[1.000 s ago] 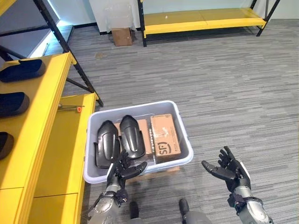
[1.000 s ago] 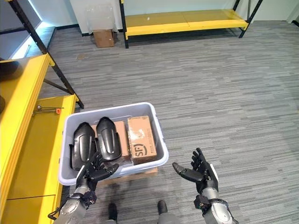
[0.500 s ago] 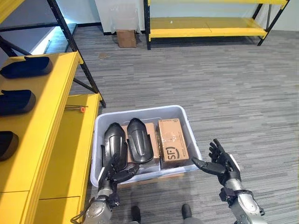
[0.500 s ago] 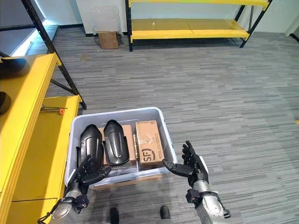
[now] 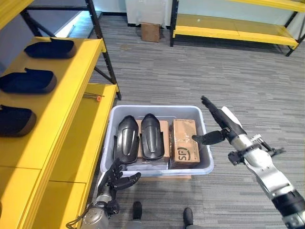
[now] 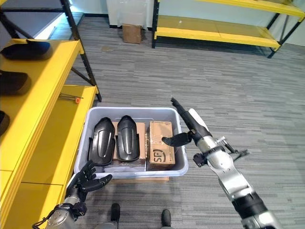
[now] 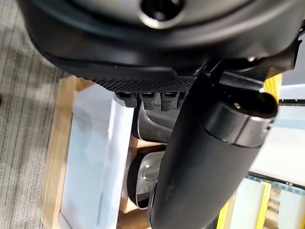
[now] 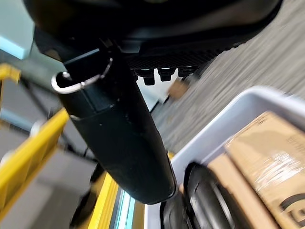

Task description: Move parts from the plastic box to the shelf.

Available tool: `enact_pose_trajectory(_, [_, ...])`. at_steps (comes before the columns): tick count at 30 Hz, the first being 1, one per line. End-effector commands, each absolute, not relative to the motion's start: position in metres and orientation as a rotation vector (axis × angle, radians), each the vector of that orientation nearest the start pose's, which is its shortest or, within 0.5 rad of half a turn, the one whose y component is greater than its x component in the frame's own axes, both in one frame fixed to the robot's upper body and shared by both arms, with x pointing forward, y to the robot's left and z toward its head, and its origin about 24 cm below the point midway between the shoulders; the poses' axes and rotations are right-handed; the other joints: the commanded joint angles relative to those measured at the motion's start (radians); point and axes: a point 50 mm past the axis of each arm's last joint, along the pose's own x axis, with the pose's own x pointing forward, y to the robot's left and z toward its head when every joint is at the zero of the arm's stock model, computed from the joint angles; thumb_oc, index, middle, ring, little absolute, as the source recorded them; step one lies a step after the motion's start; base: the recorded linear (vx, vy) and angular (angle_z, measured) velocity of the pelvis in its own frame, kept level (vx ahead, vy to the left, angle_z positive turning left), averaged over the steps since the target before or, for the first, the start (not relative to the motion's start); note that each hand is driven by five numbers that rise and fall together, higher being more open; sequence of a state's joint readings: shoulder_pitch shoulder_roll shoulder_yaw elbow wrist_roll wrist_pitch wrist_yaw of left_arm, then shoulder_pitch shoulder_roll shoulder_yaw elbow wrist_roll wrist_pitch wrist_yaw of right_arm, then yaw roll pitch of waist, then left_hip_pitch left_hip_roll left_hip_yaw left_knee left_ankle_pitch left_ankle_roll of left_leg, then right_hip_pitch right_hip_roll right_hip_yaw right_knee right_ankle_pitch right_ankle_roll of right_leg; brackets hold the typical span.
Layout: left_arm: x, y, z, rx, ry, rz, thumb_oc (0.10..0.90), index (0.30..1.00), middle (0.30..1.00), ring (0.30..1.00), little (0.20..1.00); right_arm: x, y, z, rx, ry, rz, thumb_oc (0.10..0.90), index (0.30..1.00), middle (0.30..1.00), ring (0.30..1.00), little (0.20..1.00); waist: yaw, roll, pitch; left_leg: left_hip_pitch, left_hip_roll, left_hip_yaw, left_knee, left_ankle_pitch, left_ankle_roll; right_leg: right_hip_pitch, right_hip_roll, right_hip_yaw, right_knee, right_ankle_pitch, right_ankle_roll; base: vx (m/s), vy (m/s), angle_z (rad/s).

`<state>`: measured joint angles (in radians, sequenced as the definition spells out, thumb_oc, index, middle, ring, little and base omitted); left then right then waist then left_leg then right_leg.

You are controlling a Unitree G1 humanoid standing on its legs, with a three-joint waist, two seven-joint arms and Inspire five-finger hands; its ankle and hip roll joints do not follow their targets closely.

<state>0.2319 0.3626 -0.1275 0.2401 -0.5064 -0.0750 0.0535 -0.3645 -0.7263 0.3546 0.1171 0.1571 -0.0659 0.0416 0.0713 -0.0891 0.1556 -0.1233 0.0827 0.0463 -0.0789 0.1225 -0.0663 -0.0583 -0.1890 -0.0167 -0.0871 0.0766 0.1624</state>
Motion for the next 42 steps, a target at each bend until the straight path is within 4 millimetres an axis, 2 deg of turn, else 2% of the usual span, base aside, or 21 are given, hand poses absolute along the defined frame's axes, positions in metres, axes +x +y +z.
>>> enact_pose_trajectory(1, [0.213,0.23,0.005,-0.094,0.14,0.063,0.9,1.0,1.0,1.0,1.0,0.325,-0.187,0.176,-0.685,-0.375,0.313,0.9,1.0,1.0,1.0,1.0,0.026,-0.028,0.054,-0.003,0.028,0.022,0.009,-0.021,-0.002,0.056,-0.043,-0.049,0.016,-0.015,0.028,-0.07,-0.043,0.12])
enact_pose_trajectory(9, [0.221,0.239,0.012,-0.058,0.115,0.103,0.9,1.0,1.0,1.0,1.0,0.357,-0.162,0.189,-0.85,-0.342,0.365,0.9,1.0,1.0,1.0,1.0,0.064,-0.023,0.131,-0.064,0.041,-0.008,0.027,0.005,-0.015,0.023,-0.029,-0.074,0.031,-0.018,0.008,-0.05,-0.035,0.07])
enact_pose_trajectory(13, [0.221,0.239,0.012,-0.058,0.115,0.103,0.9,1.0,1.0,1.0,1.0,0.357,-0.161,0.189,-0.85,-0.342,0.365,0.9,1.0,1.0,1.0,1.0,0.064,-0.023,0.131,-0.064,0.041,-0.008,0.027,0.005,-0.015,0.023,-0.029,-0.074,0.031,-0.018,0.008,-0.02,-0.003,0.05])
enact_pose_trajectory(14, [0.227,0.238,0.018,-0.067,0.086,0.11,0.9,1.0,1.0,1.0,1.0,0.37,-0.151,0.194,-0.868,-0.34,0.336,0.9,1.0,1.0,1.0,1.0,0.08,-0.005,0.163,-0.093,0.04,-0.019,0.025,0.02,-0.019,-0.001,-0.027,-0.081,0.041,-0.02,0.002,-0.09,-0.013,0.05])
enact_pose_trajectory(19, [0.232,0.236,0.02,-0.078,0.072,0.121,0.9,1.0,1.0,1.0,1.0,0.381,-0.148,0.199,-0.861,-0.333,0.271,0.9,1.0,1.0,1.0,1.0,0.087,0.011,0.191,-0.119,0.036,-0.028,0.028,0.025,-0.017,-0.028,-0.028,-0.089,0.058,-0.021,-0.001,-0.04,0.0,0.1])
enact_pose_trajectory(26, [0.236,0.225,0.022,-0.09,0.067,0.095,0.9,1.0,1.0,1.0,1.0,0.388,-0.143,0.204,-0.869,-0.34,0.222,0.9,1.0,1.0,1.0,1.0,0.086,0.024,0.216,-0.14,0.032,-0.027,0.022,0.028,-0.013,-0.059,-0.033,-0.085,0.057,-0.01,-0.001,-0.02,0.015,0.04])
enact_pose_trajectory(33, [0.24,0.22,0.024,-0.096,0.058,0.092,0.9,1.0,1.0,1.0,1.0,0.387,-0.126,0.212,-0.904,-0.393,0.24,0.9,1.0,1.0,1.0,1.0,0.082,0.021,0.229,-0.152,0.032,-0.022,0.024,0.025,-0.01,-0.077,-0.032,-0.078,0.057,-0.008,-0.001,0.0,0.005,-0.03])
enact_pose_trajectory(42, [0.241,0.22,0.024,-0.11,0.056,0.114,0.9,1.0,1.0,1.0,1.0,0.385,-0.112,0.206,-0.936,-0.4,0.273,0.9,1.0,1.0,1.0,1.0,0.086,0.016,0.242,-0.162,0.033,-0.025,0.018,0.028,-0.011,-0.084,-0.029,-0.084,0.054,-0.008,-0.003,0.0,-0.002,0.02])
